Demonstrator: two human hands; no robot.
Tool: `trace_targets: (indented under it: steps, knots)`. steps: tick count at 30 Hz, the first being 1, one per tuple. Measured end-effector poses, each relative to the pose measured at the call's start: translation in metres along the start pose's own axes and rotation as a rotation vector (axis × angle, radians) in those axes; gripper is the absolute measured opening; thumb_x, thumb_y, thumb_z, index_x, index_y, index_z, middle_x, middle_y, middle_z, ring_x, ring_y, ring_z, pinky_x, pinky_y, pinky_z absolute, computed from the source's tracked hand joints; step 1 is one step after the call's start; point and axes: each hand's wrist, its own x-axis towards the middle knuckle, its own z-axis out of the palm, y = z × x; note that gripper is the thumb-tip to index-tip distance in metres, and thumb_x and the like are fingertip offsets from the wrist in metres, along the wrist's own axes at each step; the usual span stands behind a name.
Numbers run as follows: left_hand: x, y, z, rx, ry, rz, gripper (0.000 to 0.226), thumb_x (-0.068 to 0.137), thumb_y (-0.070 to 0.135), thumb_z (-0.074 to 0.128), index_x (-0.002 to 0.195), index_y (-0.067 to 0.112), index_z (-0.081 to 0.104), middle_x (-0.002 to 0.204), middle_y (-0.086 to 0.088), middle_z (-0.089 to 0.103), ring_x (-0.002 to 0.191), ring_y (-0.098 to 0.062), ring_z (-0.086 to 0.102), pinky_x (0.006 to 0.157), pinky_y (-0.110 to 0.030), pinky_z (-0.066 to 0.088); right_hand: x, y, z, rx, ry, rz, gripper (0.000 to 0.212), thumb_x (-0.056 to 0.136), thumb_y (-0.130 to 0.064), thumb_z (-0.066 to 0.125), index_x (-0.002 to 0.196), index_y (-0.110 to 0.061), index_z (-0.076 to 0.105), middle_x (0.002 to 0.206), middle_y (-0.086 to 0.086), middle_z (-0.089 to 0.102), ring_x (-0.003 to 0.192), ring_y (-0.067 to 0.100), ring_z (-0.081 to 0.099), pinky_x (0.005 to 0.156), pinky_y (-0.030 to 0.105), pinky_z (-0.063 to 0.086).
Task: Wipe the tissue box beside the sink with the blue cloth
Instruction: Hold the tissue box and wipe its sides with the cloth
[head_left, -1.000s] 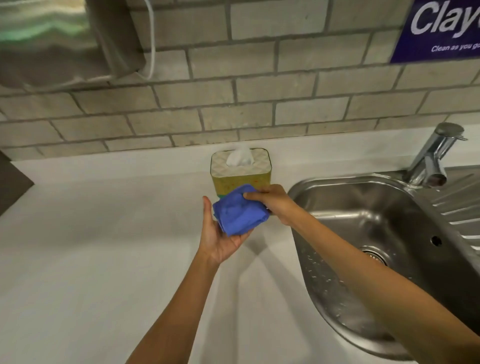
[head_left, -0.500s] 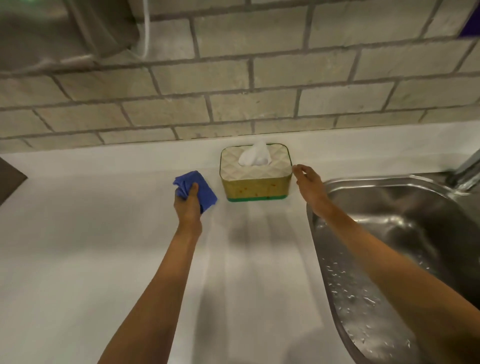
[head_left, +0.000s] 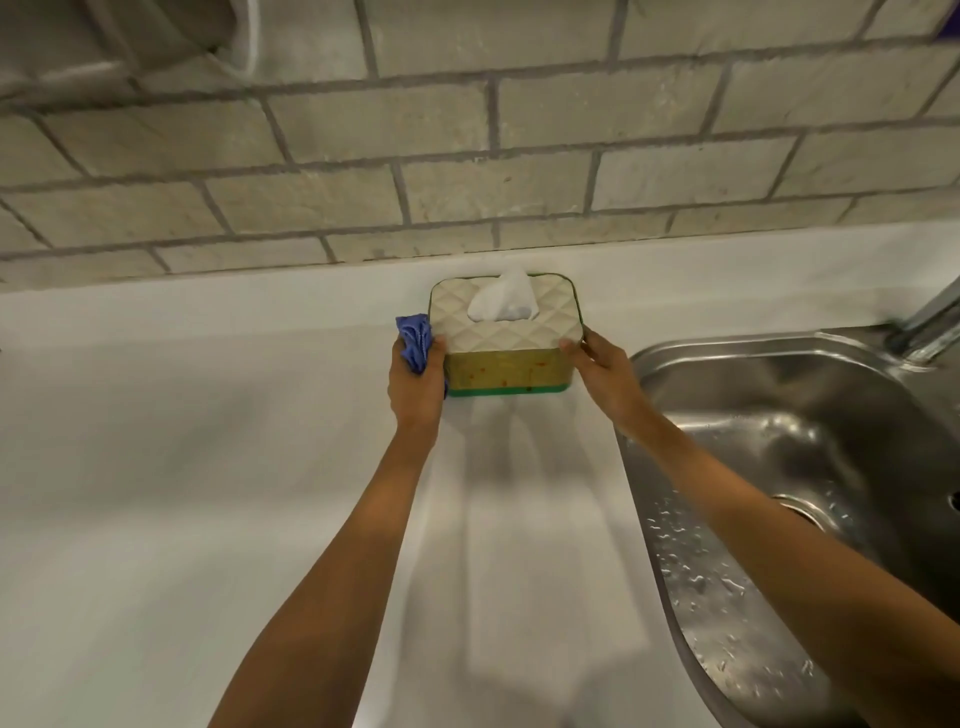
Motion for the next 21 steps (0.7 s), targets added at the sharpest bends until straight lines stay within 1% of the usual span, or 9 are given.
trace_targets:
  steps: [3,5,8,10,12,14,15,17,21]
  knots:
    - [-0.009,-0.002,-0.005,0.028,0.001,0.042,0.039,0.092,0.027,0.056,0.126,0.009,0.053,0.122,-0.015,0.063,0.114,-0.03,0.057,0.101,-0.042,0.045,-0.014,-0.002,-0.003,-0.008,0.01,-0.038,0.039,0.091,-0.033,0.051,0.128,-0.019,0.055,0.103,-0.009,0.062,0.089,0.001,0.059,0.065,0.0,0.045]
    - [-0.018,-0.003,-0.01,0.041,-0.001,0.055,0.038,0.092,0.03,0.055,0.124,0.01,0.054,0.119,-0.013,0.064,0.112,-0.029,0.057,0.099,-0.042,0.045,-0.026,-0.005,-0.007,-0.022,0.026,-0.061,0.037,0.091,-0.032,0.051,0.124,-0.017,0.057,0.1,-0.01,0.063,0.085,-0.003,0.059,0.063,-0.001,0.045]
    - [-0.034,-0.003,-0.017,0.051,-0.012,0.068,0.039,0.091,0.034,0.055,0.123,0.011,0.055,0.114,-0.009,0.065,0.108,-0.026,0.059,0.095,-0.038,0.045,-0.045,-0.007,-0.011,-0.052,0.054,-0.041,0.04,0.09,-0.04,0.051,0.119,-0.015,0.061,0.099,-0.003,0.065,0.087,0.01,0.061,0.057,-0.001,0.043]
    - [-0.046,-0.002,-0.022,0.074,-0.004,0.067,0.039,0.09,0.038,0.055,0.121,0.014,0.055,0.106,-0.001,0.064,0.102,-0.021,0.059,0.088,-0.032,0.044,-0.058,-0.008,-0.014,-0.069,0.077,-0.001,0.047,0.087,-0.047,0.051,0.119,-0.014,0.061,0.099,0.001,0.066,0.089,0.015,0.062,0.056,0.005,0.044]
    - [-0.059,-0.001,-0.027,0.121,0.008,0.062,0.04,0.089,0.043,0.054,0.121,0.018,0.055,0.102,0.004,0.061,0.096,-0.017,0.057,0.085,-0.03,0.043,-0.071,-0.008,-0.016,-0.058,0.083,0.033,0.053,0.085,-0.051,0.051,0.122,-0.013,0.06,0.103,0.006,0.068,0.094,0.02,0.064,0.07,0.021,0.051]
    - [-0.072,-0.001,-0.032,0.16,0.015,0.07,0.041,0.089,0.046,0.053,0.119,0.019,0.056,0.101,0.004,0.061,0.092,-0.016,0.055,0.083,-0.029,0.043,-0.085,-0.011,-0.02,-0.055,0.078,0.05,0.059,0.084,-0.054,0.05,0.123,-0.011,0.058,0.105,0.011,0.069,0.096,0.025,0.066,0.082,0.035,0.054]
    - [-0.078,-0.001,-0.035,0.166,0.019,0.075,0.04,0.088,0.047,0.053,0.118,0.02,0.056,0.099,0.004,0.06,0.09,-0.016,0.055,0.081,-0.028,0.042,-0.091,-0.012,-0.023,-0.068,0.079,0.049,0.061,0.084,-0.056,0.05,0.122,-0.01,0.059,0.102,0.012,0.07,0.095,0.026,0.067,0.083,0.037,0.054]
    - [-0.089,0.0,-0.039,0.177,0.031,0.074,0.039,0.088,0.047,0.053,0.117,0.021,0.057,0.096,0.005,0.059,0.088,-0.016,0.054,0.079,-0.028,0.04,-0.103,-0.015,-0.027,-0.106,0.093,0.049,0.062,0.082,-0.059,0.05,0.115,-0.007,0.061,0.095,0.015,0.071,0.089,0.028,0.068,0.076,0.036,0.054]
    - [-0.107,0.002,-0.045,0.209,0.06,0.052,0.035,0.088,0.048,0.054,0.111,0.021,0.058,0.093,0.005,0.057,0.086,-0.017,0.052,0.077,-0.029,0.038,-0.119,-0.023,-0.033,-0.13,0.107,0.084,0.069,0.077,-0.063,0.052,0.114,-0.006,0.062,0.097,0.011,0.07,0.09,0.027,0.067,0.073,0.033,0.053]
